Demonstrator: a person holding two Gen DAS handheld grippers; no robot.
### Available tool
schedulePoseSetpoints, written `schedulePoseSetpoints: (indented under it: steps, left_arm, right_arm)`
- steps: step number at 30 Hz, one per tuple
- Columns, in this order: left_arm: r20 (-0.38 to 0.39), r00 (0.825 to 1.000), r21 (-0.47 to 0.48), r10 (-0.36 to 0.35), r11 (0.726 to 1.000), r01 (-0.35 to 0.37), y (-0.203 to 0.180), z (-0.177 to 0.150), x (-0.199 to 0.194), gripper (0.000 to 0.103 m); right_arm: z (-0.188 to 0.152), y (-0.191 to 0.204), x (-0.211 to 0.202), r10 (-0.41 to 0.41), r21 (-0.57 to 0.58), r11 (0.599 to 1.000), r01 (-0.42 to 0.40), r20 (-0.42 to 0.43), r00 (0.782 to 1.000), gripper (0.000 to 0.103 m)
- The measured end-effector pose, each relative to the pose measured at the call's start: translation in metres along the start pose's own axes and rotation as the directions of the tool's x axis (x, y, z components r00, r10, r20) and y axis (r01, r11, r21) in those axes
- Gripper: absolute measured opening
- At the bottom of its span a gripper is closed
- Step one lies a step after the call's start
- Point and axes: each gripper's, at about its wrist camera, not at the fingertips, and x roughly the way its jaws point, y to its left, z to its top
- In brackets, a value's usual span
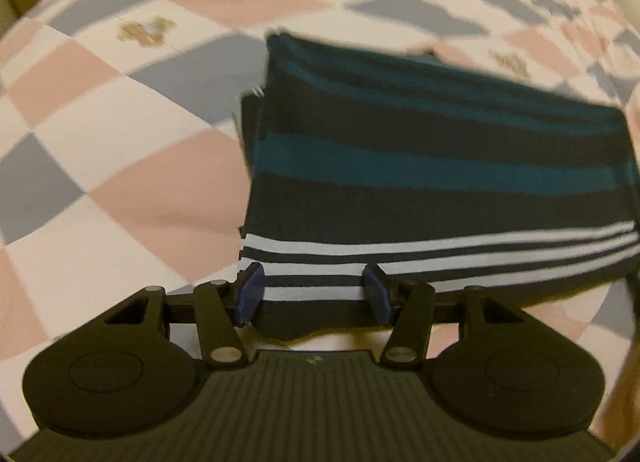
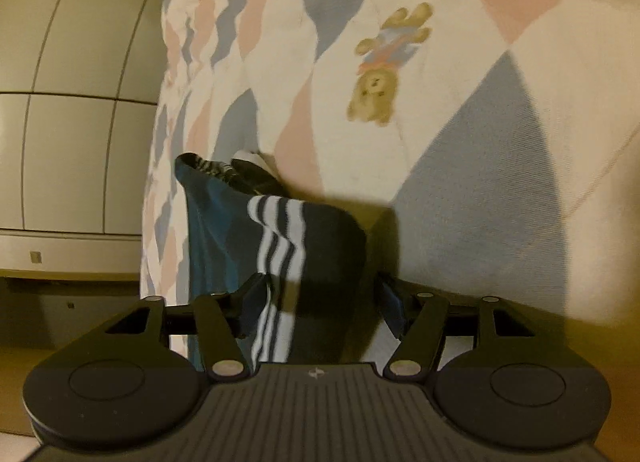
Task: Fold clothes
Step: 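Grasp the folded striped sweater edge with both grippers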
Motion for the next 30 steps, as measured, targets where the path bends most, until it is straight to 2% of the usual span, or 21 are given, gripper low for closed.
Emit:
schedulePoseSetpoints:
  steps: [1,3,6,7,8,9,10,11,12,14,17,18,21,22,23,25,26,27,28,30]
  left_arm:
    - [-0.01,1.0,0.008,-0.013,1.0,0.014,0.002,-0.001,0.007,0.052]
    - [-0.011,0.999,0.002,-0.042,0.999,0.042,0.009,0.0,0.008,0.054]
    - [-0.004,0.996,-0.03,-0.087,0.996,0.087,0.022,0.004,0.0,0.052]
    - [0.001,0.995,-0.041,-0.1,0.994,0.1,0.027,0.005,-0.004,0.051]
    - [0.013,0.995,-0.054,-0.103,0.993,0.104,0.035,0.005,-0.012,0.051]
    - [0.024,0.995,-0.059,-0.1,0.993,0.102,0.043,0.005,-0.018,0.051]
    - [0.038,0.994,-0.068,-0.099,0.993,0.101,0.052,0.003,-0.025,0.051]
    - [0.051,0.994,-0.078,-0.098,0.992,0.102,0.062,0.001,-0.032,0.051]
    - [0.055,0.994,-0.092,-0.099,0.99,0.104,0.073,-0.001,-0.036,0.051]
    - [0.054,0.994,-0.12,-0.098,0.987,0.104,0.092,-0.006,-0.042,0.05]
    - [0.035,0.992,-0.19,-0.119,0.974,0.123,0.121,-0.016,-0.042,0.044]
    - [0.033,0.99,-0.214,-0.136,0.967,0.14,0.129,-0.02,-0.042,0.042]
    - [0.041,0.98,-0.264,-0.195,0.944,0.199,0.144,-0.029,-0.043,0.04]
    - [0.046,0.974,-0.277,-0.22,0.935,0.224,0.148,-0.032,-0.043,0.04]
    - [0.051,0.968,-0.288,-0.244,0.925,0.249,0.151,-0.034,-0.043,0.04]
    - [0.056,0.951,-0.301,-0.304,0.903,0.306,0.153,-0.034,-0.042,0.041]
    - [0.059,0.941,-0.308,-0.333,0.891,0.334,0.154,-0.034,-0.042,0.042]
    - [0.062,0.931,-0.313,-0.36,0.878,0.361,0.155,-0.034,-0.041,0.043]
    - [0.065,0.922,-0.314,-0.382,0.869,0.382,0.155,-0.032,-0.04,0.043]
    - [0.083,0.896,-0.321,-0.436,0.84,0.438,0.151,-0.024,-0.039,0.046]
  right_arm:
    - [-0.002,0.003,0.004,0.008,-0.01,1.0,-0.008,0.002,1.0,0.045]
    - [-0.004,0.015,0.008,-0.047,-0.077,0.996,0.047,0.001,0.999,0.027]
    - [-0.007,0.036,0.012,-0.15,-0.202,0.968,0.149,0.009,0.989,0.021]
    - [-0.009,0.047,0.014,-0.2,-0.252,0.947,0.199,0.023,0.98,0.02]
    - [-0.016,0.068,0.015,-0.253,-0.353,0.9,0.257,0.06,0.966,0.019]
    - [-0.024,0.089,0.017,-0.3,-0.45,0.836,0.313,0.103,0.948,0.019]
    - [-0.042,0.115,0.018,-0.316,-0.583,0.732,0.353,0.168,0.934,0.019]
    - [-0.062,0.142,0.02,-0.317,-0.699,0.601,0.388,0.236,0.918,0.019]
    - [-0.084,0.164,0.021,-0.283,-0.782,0.488,0.388,0.279,0.918,0.019]
    - [-0.14,0.2,0.023,-0.178,-0.906,0.243,0.348,0.311,0.934,0.019]
    - [-0.235,0.216,0.026,-0.031,-0.955,-0.152,0.253,0.261,0.965,0.019]
    - [-0.262,0.212,0.027,0.0,-0.942,-0.254,0.219,0.227,0.974,0.019]
    - [-0.328,0.184,0.032,0.005,-0.86,-0.496,0.116,0.13,0.991,0.019]
    - [-0.347,0.171,0.035,-0.008,-0.82,-0.567,0.08,0.103,0.995,0.019]
    - [-0.362,0.158,0.04,-0.038,-0.787,-0.616,0.038,0.078,0.996,0.02]
    - [-0.38,0.133,0.053,-0.114,-0.737,-0.675,-0.02,0.078,0.99,0.029]
    - [-0.385,0.124,0.053,-0.131,-0.728,-0.684,-0.037,0.073,0.989,0.046]
    - [-0.389,0.116,0.053,-0.147,-0.72,-0.692,-0.054,0.068,0.987,0.071]
    - [-0.391,0.114,0.049,-0.156,-0.719,-0.691,-0.067,0.057,0.986,0.083]
    - [-0.394,0.11,0.041,-0.171,-0.719,-0.688,-0.094,0.035,0.985,0.082]
